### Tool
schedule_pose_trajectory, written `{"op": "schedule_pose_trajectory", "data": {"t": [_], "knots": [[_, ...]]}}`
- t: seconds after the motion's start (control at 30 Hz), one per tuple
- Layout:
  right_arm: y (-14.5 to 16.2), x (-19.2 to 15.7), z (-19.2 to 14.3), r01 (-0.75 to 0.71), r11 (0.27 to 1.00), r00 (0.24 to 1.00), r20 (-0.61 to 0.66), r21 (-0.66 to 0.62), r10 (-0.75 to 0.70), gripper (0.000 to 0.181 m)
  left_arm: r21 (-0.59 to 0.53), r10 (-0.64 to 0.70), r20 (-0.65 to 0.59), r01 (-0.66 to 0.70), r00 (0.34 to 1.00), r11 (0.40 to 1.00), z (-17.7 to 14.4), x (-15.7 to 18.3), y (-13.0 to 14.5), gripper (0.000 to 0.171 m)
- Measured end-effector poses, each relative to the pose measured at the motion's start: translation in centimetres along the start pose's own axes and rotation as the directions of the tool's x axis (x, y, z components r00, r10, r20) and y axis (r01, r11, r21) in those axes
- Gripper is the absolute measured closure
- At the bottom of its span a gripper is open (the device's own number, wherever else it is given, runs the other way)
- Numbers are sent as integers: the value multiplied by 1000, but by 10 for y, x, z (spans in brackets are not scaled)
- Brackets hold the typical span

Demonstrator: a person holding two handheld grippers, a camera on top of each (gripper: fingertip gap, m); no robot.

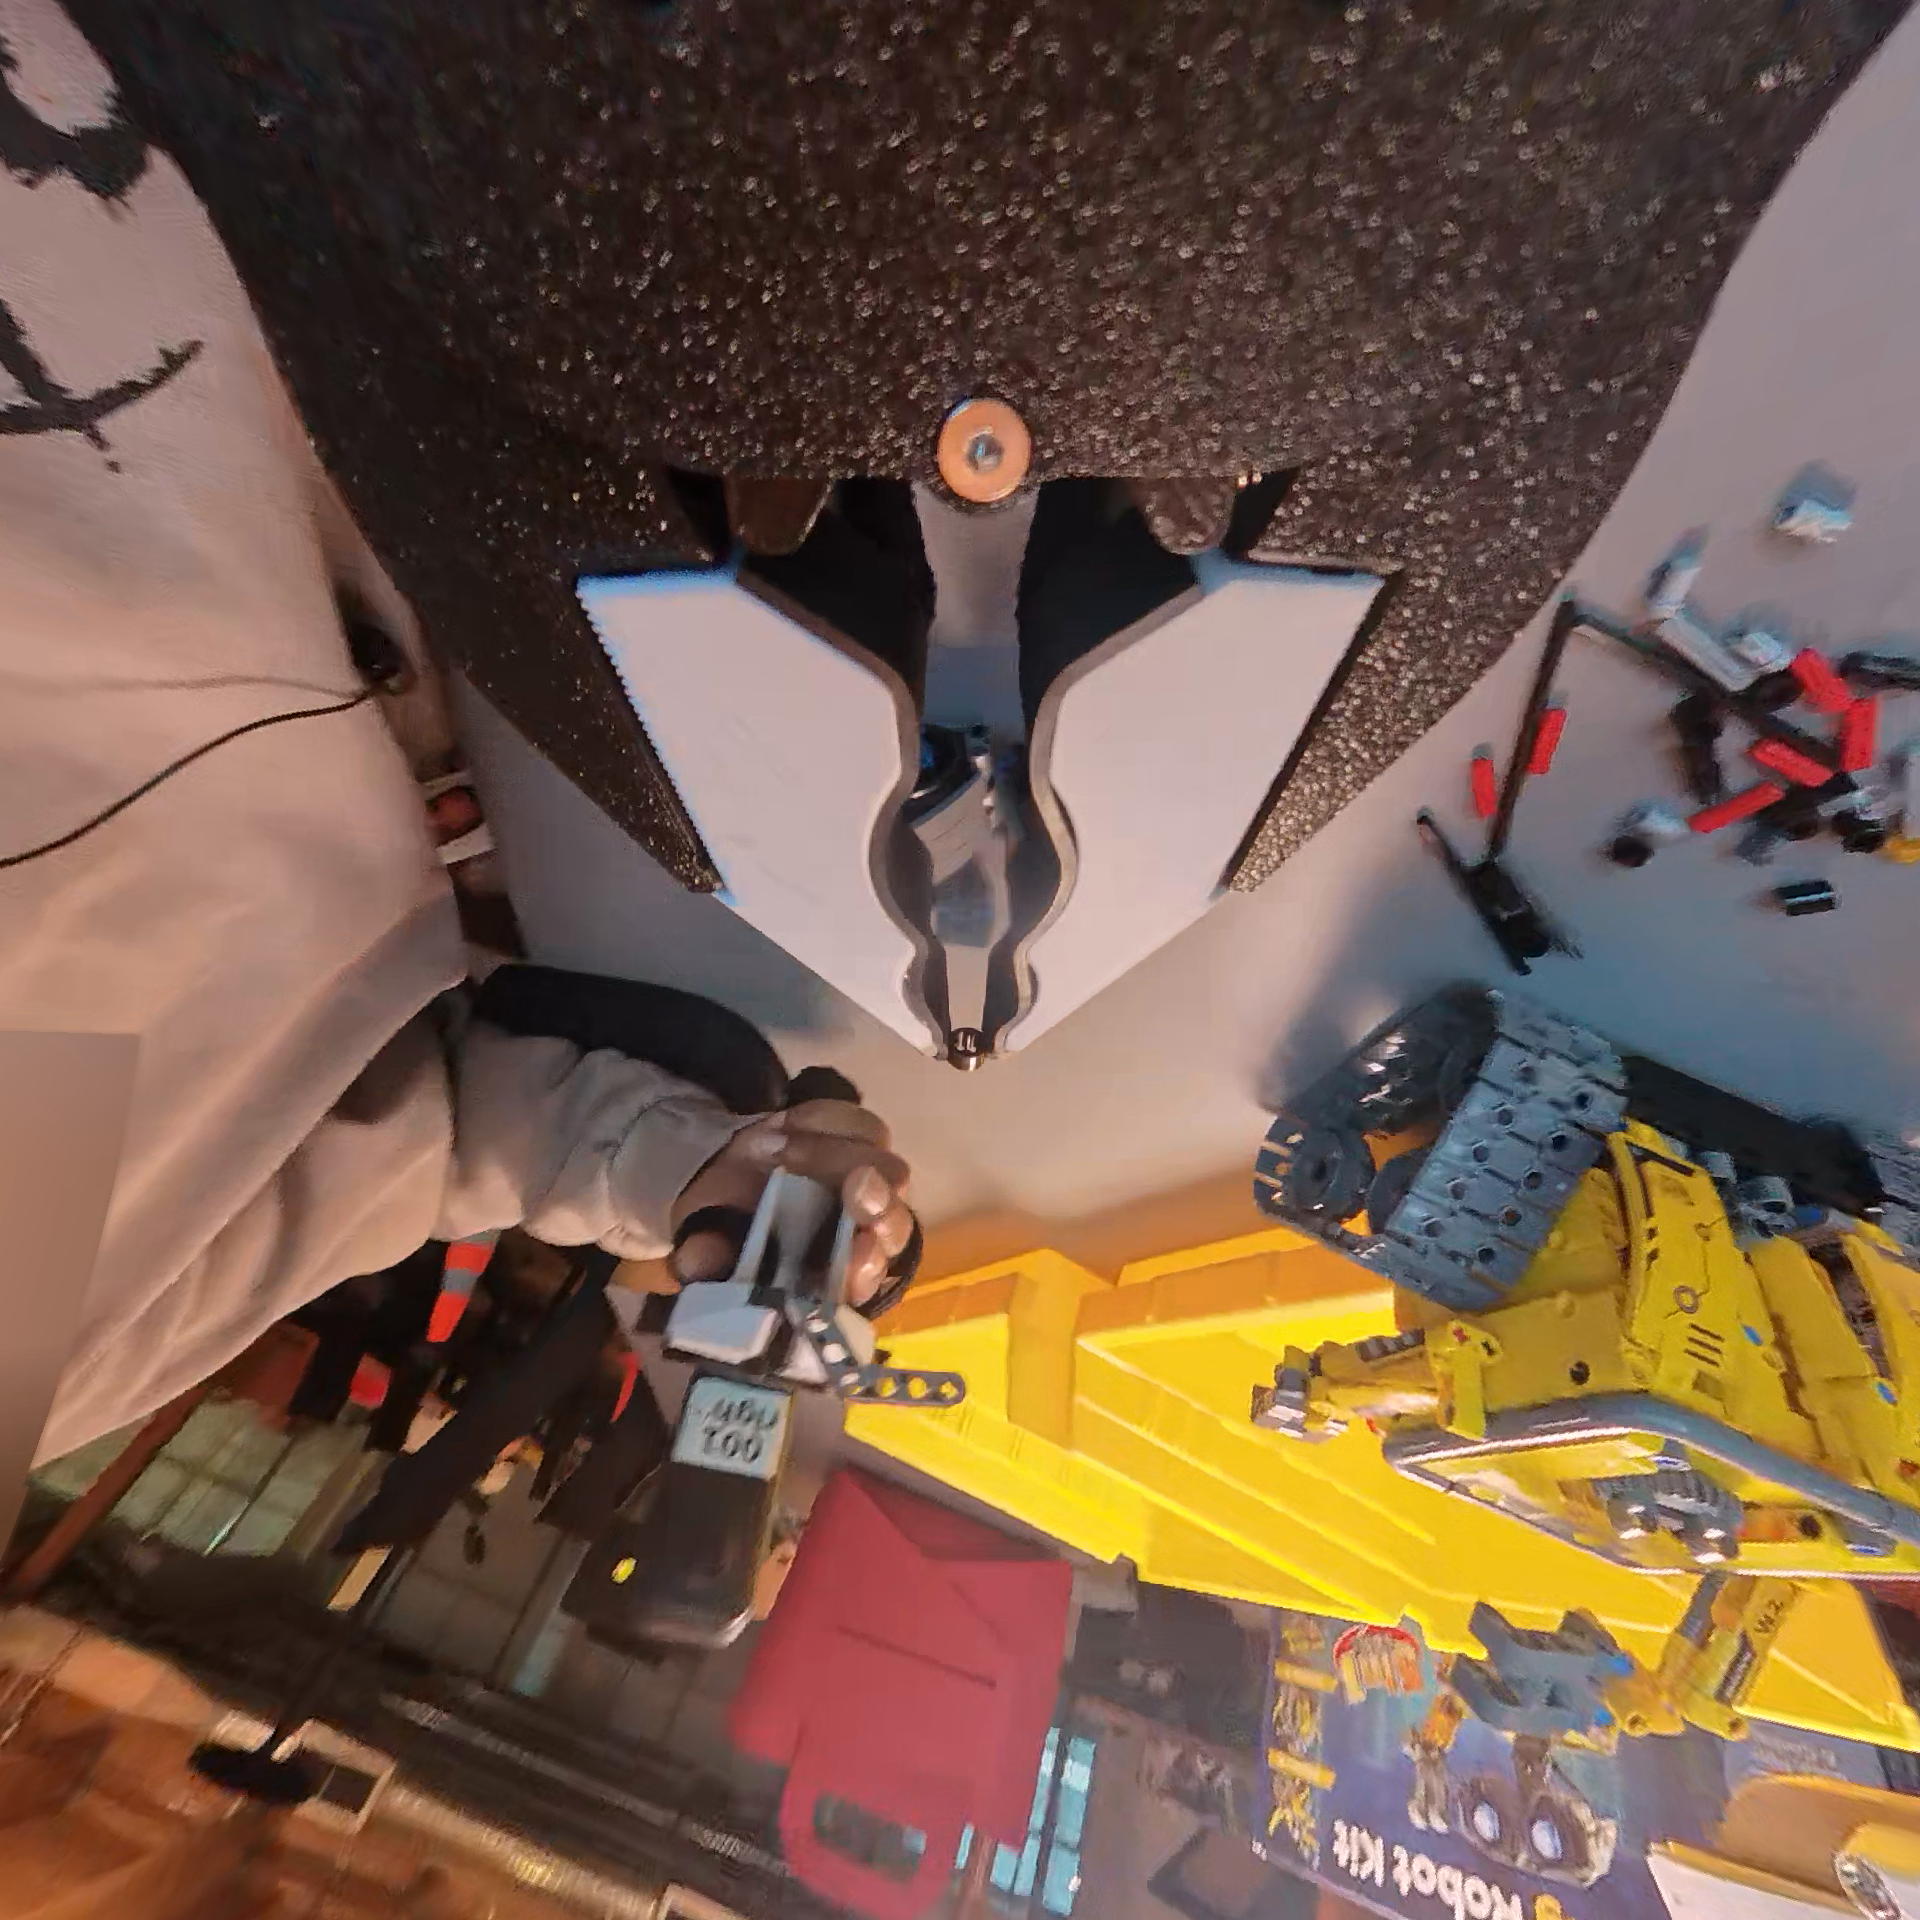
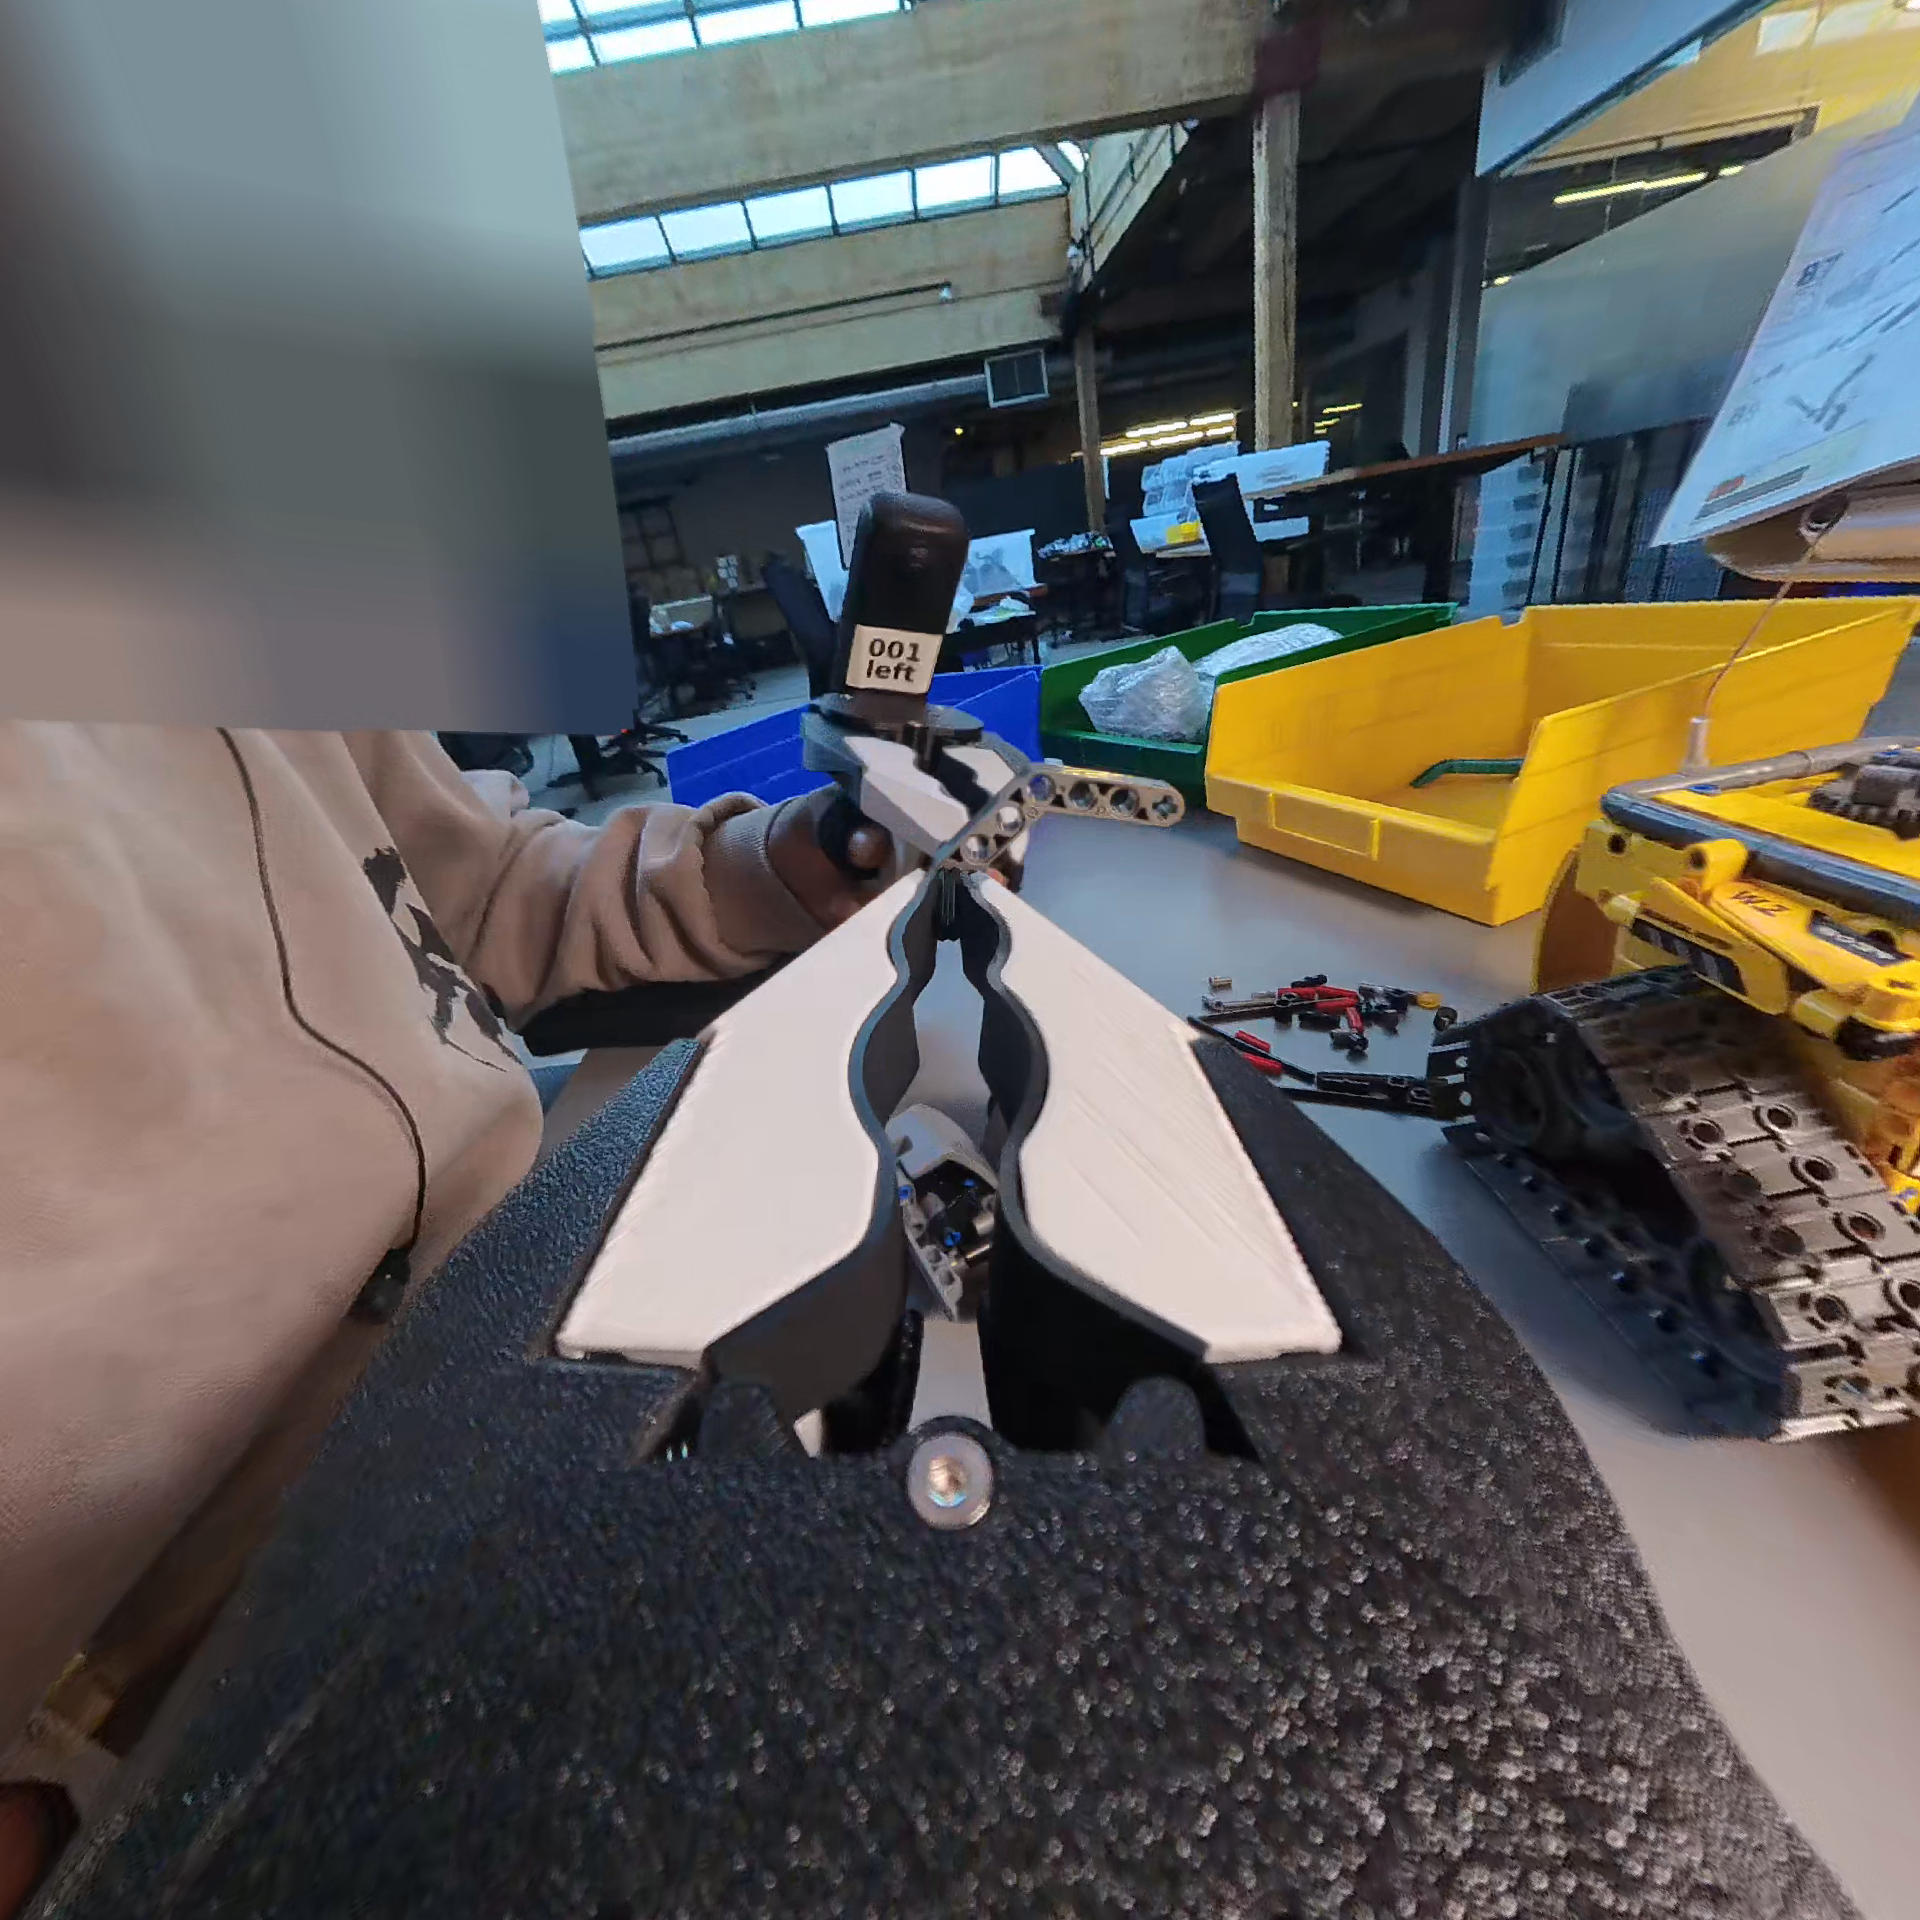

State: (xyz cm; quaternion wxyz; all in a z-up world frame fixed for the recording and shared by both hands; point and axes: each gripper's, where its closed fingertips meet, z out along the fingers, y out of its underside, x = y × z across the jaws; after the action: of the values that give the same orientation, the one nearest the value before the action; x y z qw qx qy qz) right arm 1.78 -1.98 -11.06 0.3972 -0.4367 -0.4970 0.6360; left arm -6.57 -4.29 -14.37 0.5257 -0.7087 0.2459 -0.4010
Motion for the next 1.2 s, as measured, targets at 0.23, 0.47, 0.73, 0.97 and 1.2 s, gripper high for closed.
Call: {"op": "schedule_pose_trajectory", "data": {"t": [0.23, 0.47, 0.73, 0.97, 1.2], "knots": [[21, 14, 1, 26, 994, 996, -86, -109, -36, 177, -358, 321, 343, -194, 883, 914, -16, -74, 44, 165], [36, 20, 3, 17, 984, 992, -124, -178, -39, 177, -586, 523, 428, -215, 737, 782, -25, -122, 61, 165], [46, 21, 7, 6, 977, 990, -135, -211, -35, 177, -555, 423, 465, -116, 778, 824, -12, -142, 66, 149], [43, 17, 10, 19, 981, 991, -124, -195, -43, 177, -276, 190, 327, -98, 926, 956, 1, -91, 31, 140], [30, -5, 21, 123, 986, 991, -47, -113, -129, 177, -64, -26, -150, 17, 988, 998, 37, 20, 6, 146]]}}
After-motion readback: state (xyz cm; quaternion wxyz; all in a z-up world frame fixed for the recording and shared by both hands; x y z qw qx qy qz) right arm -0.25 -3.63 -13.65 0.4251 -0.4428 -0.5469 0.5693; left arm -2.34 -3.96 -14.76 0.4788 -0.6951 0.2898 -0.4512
